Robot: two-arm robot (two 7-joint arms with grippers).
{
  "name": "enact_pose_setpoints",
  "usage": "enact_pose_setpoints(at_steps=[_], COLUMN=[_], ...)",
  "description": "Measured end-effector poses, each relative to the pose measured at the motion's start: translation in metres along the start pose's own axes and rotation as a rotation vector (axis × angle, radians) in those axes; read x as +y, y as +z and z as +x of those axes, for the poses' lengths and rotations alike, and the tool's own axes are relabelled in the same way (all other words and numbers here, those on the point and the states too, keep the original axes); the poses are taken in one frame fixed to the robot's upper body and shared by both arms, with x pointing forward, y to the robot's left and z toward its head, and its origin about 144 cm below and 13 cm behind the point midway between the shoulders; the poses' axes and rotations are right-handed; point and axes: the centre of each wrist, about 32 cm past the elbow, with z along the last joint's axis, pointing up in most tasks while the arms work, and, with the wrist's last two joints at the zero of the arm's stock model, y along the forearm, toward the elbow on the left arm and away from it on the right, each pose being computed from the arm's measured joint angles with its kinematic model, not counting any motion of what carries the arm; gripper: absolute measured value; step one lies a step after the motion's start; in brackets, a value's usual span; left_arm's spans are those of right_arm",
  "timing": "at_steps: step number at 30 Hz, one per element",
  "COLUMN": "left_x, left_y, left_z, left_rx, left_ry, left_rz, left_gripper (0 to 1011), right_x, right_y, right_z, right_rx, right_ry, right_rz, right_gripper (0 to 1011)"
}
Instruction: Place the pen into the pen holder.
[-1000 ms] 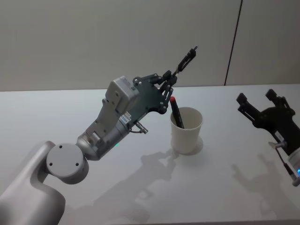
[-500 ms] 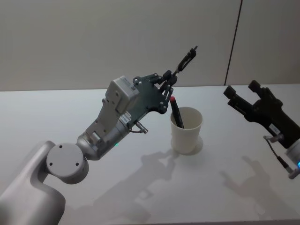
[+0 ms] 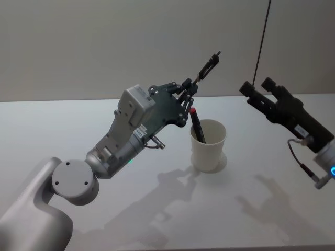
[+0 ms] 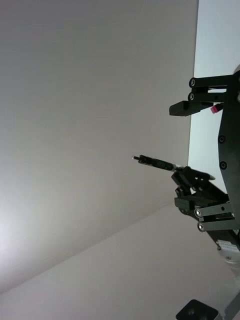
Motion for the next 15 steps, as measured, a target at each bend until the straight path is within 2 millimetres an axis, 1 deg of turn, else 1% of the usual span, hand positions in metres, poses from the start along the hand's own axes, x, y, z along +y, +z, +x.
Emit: enact_pose_setpoints(at_steps=[15], left_x=[0.0], left_y=[0.0], left_z=[0.0], left_rx=[0.0], left_ry=[0.0], left_rz=[0.0], left_gripper=[135], right_x=[0.024], right_y=[0.003], right_z=[-0.005], right_rx=[0.089], right_ry=[0.016], right_rz=[0.0], right_gripper=[1002])
